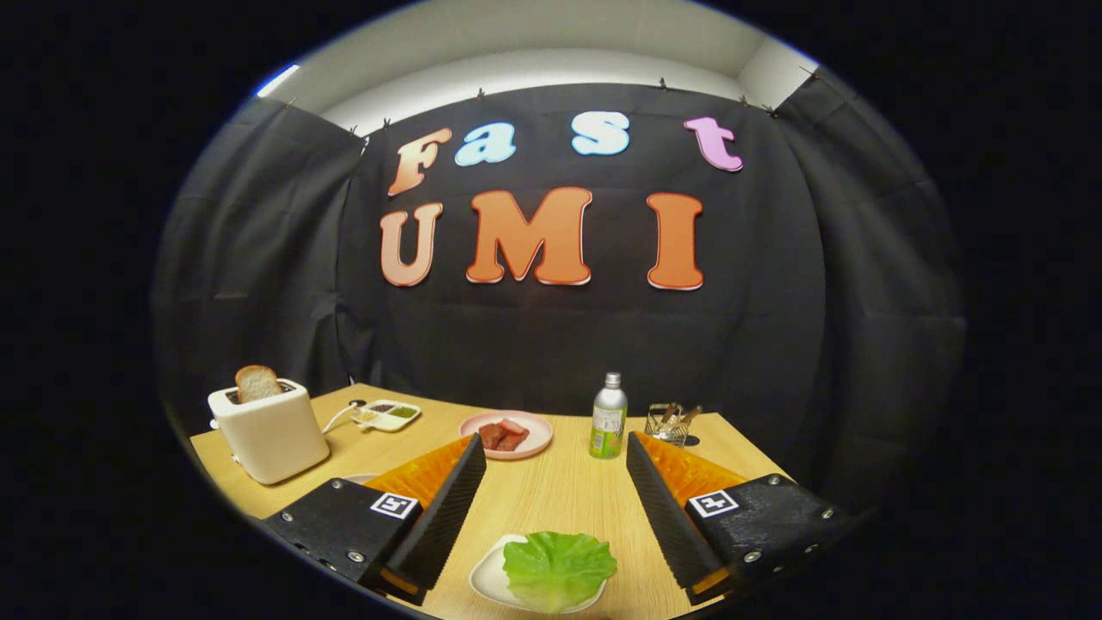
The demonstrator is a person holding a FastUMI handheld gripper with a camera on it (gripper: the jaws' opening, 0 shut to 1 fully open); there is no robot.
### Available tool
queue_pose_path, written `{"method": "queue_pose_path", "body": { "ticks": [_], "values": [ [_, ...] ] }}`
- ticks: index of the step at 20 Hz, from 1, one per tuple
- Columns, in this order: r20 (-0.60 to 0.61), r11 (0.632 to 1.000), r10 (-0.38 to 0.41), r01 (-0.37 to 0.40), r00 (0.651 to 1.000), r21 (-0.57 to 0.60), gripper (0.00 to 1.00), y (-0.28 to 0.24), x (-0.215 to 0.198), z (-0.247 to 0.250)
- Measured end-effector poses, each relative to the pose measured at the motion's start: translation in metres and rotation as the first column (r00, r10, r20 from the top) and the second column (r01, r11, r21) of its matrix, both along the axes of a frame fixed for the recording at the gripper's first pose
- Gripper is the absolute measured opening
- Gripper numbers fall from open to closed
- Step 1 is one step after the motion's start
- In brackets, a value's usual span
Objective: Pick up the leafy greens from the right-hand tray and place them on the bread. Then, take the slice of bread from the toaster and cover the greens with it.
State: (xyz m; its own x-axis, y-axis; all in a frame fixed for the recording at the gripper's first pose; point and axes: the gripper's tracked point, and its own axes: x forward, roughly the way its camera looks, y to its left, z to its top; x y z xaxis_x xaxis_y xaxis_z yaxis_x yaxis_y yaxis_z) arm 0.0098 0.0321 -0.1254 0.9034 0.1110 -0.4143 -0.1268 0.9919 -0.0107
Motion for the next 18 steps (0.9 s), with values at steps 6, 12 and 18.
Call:
{"method": "queue_pose_path", "body": {
  "ticks": [6, 12, 18],
  "values": [
    [-0.294, 1.0, 0.017, -0.009, 0.956, 0.029, 0.99, 0.01, -0.013, -0.066],
    [-0.487, 0.999, 0.004, 0.013, 0.873, 0.032, 0.97, 0.007, -0.028, -0.106],
    [-0.645, 0.997, 0.039, 0.014, 0.763, 0.076, 0.96, 0.016, -0.048, -0.141]
  ]
}}
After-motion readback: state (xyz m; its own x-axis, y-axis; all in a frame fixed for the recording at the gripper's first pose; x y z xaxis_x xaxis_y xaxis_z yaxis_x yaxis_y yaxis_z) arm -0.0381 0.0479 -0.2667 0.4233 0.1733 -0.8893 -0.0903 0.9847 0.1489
